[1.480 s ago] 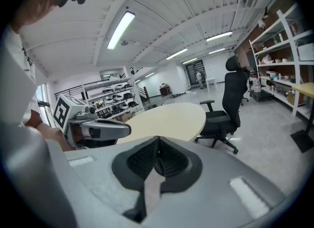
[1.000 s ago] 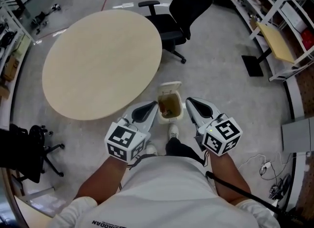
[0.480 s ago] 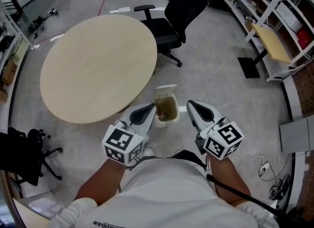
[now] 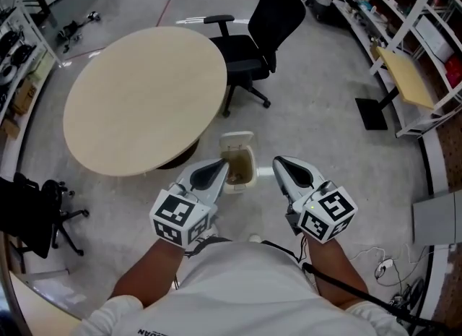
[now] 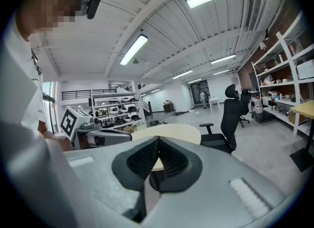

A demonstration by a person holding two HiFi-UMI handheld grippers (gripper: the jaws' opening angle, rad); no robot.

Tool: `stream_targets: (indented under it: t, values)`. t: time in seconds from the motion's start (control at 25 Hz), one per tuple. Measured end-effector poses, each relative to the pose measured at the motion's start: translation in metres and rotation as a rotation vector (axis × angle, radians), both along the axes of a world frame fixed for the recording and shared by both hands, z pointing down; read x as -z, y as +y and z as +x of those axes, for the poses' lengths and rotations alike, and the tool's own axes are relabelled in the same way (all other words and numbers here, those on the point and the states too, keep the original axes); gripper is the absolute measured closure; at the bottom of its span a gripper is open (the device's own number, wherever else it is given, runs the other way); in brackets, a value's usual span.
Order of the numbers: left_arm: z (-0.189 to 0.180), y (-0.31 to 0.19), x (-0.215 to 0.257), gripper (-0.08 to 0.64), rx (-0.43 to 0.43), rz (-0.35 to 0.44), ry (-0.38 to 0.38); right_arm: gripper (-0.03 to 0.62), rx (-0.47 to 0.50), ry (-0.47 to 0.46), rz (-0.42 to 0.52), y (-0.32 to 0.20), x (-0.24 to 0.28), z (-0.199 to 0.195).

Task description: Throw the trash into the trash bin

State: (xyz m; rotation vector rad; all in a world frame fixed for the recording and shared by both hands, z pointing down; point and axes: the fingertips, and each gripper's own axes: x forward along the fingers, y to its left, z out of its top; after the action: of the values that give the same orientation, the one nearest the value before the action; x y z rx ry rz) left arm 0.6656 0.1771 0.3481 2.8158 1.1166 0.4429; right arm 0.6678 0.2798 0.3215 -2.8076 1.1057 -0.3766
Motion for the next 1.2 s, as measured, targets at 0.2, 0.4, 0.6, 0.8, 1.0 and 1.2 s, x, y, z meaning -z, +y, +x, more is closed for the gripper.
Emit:
stream_targets:
  t: [0.2,0.4,0.6,0.8,1.0,1.2]
  values:
    - [-0.012,0.024,0.001,0.552,0.038,-0.077,-0.058,0.591,0.029,0.006,0.010,0.031,0.000,-0.010]
    - [-0.028,0.032,0.003,0.552,0.111,-0.049,-0.049,0.591,0.082,-0.008,0.030,0.045,-0.005,-0.024]
    - [-0.042,0.039,0.001,0.552,0.165,0.044,0.001,0.591,0.135,-0.014,0.046,0.052,-0.009,-0.036]
    - [-0.056,0.037,-0.007,0.552,0.187,0.029,-0.041,0.591,0.151,-0.020,0.059,0.053,-0.017,-0.045]
    - [-0.052,0.039,-0.001,0.552,0.152,0.037,-0.035,0.591,0.115,-0.018,0.069,0.053,-0.014,-0.047]
    - [-0.050,0.031,0.004,0.552,0.120,0.029,-0.020,0.591,0.071,-0.016,0.067,0.048,-0.012,-0.050]
